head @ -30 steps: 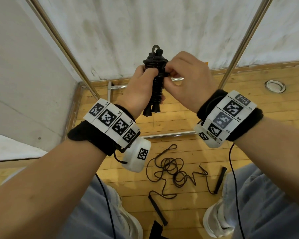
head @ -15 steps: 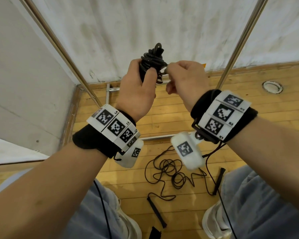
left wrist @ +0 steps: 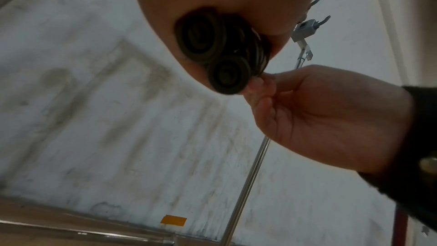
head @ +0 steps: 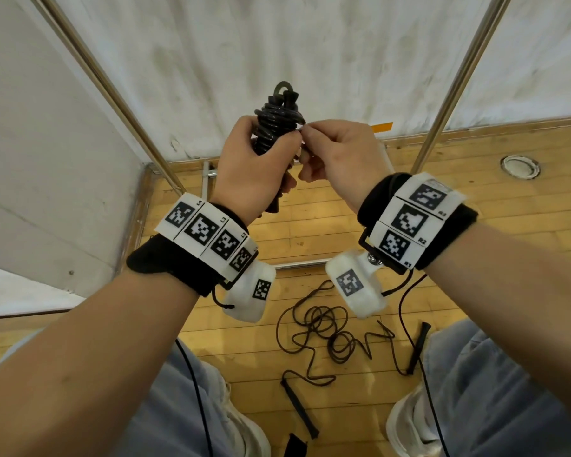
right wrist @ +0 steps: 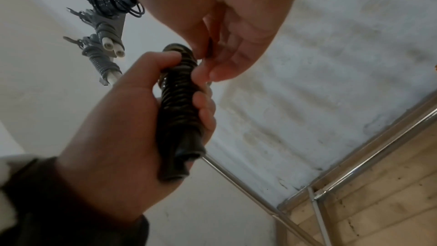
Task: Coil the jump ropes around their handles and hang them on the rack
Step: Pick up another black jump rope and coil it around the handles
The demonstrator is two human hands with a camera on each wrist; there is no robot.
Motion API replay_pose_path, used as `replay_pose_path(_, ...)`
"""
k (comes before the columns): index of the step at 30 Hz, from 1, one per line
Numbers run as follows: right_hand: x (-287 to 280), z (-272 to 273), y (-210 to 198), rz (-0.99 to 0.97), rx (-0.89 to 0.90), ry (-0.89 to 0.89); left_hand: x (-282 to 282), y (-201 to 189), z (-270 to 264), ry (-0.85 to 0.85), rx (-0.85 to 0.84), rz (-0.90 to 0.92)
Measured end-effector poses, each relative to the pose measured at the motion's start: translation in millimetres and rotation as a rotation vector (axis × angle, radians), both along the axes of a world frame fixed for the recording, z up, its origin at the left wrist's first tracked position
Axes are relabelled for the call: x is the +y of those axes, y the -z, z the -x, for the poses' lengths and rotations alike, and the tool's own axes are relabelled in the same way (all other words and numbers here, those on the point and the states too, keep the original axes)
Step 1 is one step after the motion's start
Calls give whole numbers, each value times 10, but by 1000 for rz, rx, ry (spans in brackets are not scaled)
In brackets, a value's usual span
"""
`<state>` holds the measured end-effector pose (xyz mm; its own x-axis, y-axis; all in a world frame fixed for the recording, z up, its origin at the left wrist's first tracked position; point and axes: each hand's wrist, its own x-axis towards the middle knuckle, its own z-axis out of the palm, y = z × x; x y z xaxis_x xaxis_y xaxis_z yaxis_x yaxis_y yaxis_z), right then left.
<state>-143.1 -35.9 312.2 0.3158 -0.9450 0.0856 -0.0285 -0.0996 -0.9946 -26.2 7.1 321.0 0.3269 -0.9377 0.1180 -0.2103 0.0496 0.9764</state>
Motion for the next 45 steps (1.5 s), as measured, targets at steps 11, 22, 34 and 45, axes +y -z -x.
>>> replay_pose_path(11,-159,134,-15,-161,-106,13,-44,-99,-67,68,128,41)
replay_pose_path(22,44,75,-58,21,33,27,-62,40,-131,89,21,-17)
replay_pose_path(34,-123,232,-69,10,55,43,-26,-36,-91,-67,-43,17)
replay_pose_path(45,64,224,-474,266,88,35,10,-247,-5,81,-99,-17)
